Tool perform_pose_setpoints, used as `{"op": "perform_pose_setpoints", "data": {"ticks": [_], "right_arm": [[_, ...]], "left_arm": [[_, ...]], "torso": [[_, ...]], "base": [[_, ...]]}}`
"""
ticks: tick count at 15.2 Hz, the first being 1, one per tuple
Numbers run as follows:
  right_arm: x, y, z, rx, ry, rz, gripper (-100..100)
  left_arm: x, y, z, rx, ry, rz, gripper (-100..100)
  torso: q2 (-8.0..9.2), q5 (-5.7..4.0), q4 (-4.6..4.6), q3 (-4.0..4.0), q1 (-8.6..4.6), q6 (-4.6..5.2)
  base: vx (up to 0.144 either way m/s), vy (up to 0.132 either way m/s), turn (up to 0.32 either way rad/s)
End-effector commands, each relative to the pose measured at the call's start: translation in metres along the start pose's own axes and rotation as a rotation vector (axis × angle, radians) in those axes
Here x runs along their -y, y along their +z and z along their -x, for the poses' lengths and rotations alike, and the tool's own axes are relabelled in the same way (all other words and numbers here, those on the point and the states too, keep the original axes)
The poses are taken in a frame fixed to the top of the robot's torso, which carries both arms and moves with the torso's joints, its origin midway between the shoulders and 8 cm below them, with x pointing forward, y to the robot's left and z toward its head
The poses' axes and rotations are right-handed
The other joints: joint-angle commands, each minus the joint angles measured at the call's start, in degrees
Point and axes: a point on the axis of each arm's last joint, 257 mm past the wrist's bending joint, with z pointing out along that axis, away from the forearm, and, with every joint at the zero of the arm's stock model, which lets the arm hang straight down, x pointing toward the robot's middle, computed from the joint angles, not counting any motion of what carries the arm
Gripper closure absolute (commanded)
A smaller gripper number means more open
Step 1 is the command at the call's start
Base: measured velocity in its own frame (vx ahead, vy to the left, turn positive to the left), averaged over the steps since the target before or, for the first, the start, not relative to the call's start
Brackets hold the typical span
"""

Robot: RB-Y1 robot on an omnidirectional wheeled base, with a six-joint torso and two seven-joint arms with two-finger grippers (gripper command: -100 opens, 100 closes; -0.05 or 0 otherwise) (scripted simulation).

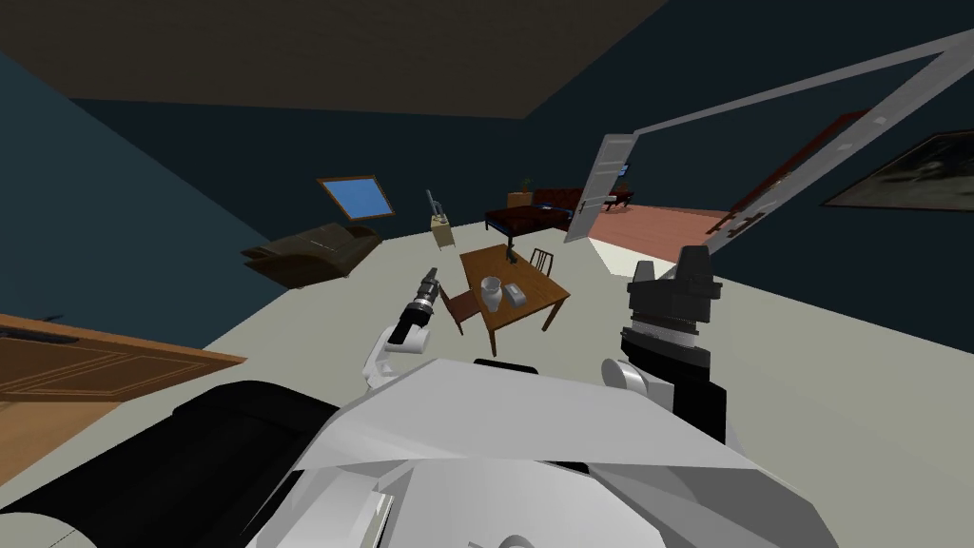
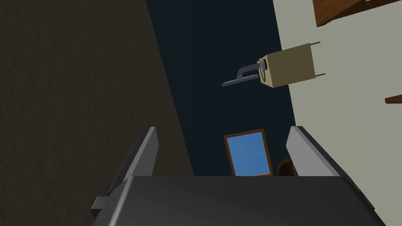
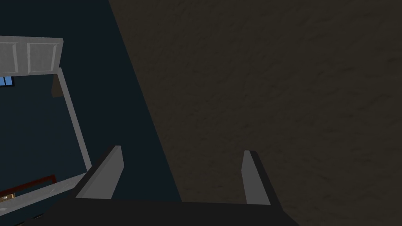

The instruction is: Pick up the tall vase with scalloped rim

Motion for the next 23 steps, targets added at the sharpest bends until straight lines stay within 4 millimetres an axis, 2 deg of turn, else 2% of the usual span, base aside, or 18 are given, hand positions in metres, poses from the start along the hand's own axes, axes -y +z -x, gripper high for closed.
{"op": "perform_pose_setpoints", "data": {"ticks": [1,10,16,23], "right_arm": [[0.000,0.000,0.000,0.000,0.000,0.000,0],[0.000,0.000,0.000,0.000,0.000,0.000,0],[0.000,0.000,0.000,0.000,0.000,0.000,0],[0.000,0.000,0.000,0.000,0.000,0.000,0]], "left_arm": [[-0.009,0.003,0.003,0.003,0.006,0.040,-100],[-0.037,0.010,0.018,0.018,0.020,0.181,-100],[-0.062,0.007,0.023,0.024,0.022,0.288,-100],[-0.080,0.007,0.032,0.033,0.024,0.385,-100]], "torso": [[0.00,0.00,0.00,0.00,0.00,0.00],[0.00,0.01,0.00,0.00,0.04,-0.02],[-0.01,0.00,0.00,-0.01,0.01,0.00],[0.00,0.01,0.00,0.00,0.03,0.01]], "base": [[0.010,-0.045,-0.094],[0.008,-0.034,-0.075],[0.011,-0.034,-0.068],[0.009,-0.031,-0.072]]}}
